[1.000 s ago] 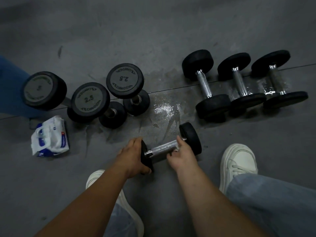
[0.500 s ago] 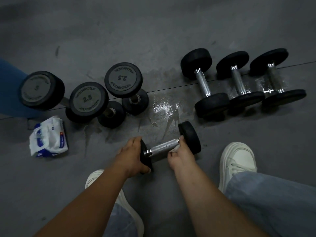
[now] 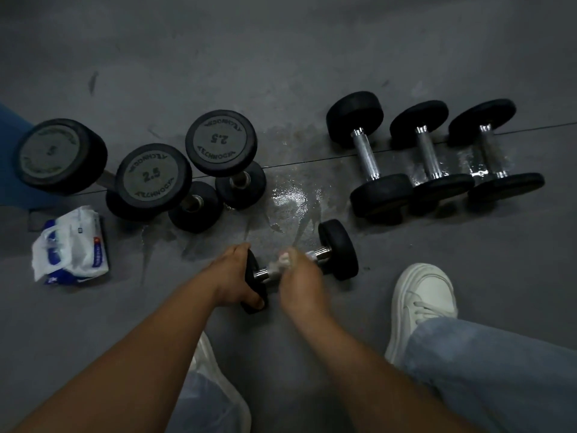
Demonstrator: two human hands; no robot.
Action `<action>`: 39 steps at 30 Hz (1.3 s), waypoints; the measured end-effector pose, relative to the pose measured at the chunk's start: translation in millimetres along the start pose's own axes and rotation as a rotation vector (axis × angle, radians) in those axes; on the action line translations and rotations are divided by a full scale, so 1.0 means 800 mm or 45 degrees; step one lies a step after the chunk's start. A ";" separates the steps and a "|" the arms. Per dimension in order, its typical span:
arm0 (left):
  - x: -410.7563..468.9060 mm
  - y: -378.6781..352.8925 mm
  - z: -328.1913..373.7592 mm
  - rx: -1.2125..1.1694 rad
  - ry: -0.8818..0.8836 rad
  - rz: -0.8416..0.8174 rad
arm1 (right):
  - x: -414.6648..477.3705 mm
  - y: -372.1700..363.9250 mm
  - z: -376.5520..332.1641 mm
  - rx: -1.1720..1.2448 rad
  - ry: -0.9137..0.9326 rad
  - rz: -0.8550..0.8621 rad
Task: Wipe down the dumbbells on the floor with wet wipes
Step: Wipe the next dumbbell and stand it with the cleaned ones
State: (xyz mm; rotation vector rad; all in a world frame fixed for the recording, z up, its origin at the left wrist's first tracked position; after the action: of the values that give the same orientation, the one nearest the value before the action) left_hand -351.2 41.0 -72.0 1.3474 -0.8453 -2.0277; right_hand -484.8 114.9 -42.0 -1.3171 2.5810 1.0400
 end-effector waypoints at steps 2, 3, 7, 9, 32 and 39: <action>0.003 0.002 -0.001 -0.012 -0.004 -0.020 | 0.025 0.014 -0.013 -0.582 0.512 0.151; 0.005 0.002 -0.002 -0.015 -0.010 -0.019 | 0.027 0.015 -0.007 -0.752 0.644 0.191; 0.004 -0.001 -0.001 -0.010 -0.028 -0.020 | -0.004 -0.023 0.028 -1.031 0.753 0.043; 0.003 0.001 0.001 -0.022 -0.036 -0.021 | 0.001 -0.027 0.027 -1.080 0.904 -0.067; -0.031 0.001 -0.011 -0.290 0.061 0.398 | 0.014 -0.060 0.004 -1.289 1.153 -0.424; 0.002 0.010 -0.011 -0.450 0.072 0.244 | 0.056 -0.058 0.000 -1.415 0.925 -0.889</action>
State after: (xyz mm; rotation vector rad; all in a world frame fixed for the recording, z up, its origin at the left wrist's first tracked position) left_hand -342.5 33.2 -69.6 1.0771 -0.5361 -1.8734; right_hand -479.0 64.7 -82.5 -2.9422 1.3224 2.1622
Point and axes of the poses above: each hand's wrist, its own x-axis towards the middle knuckle, its own y-axis out of the back of the hand, z = x × y, the point moved 9 cm from there along x, towards the middle knuckle, and after that the axes turned 15 degrees about z, right-handed, at the moved point
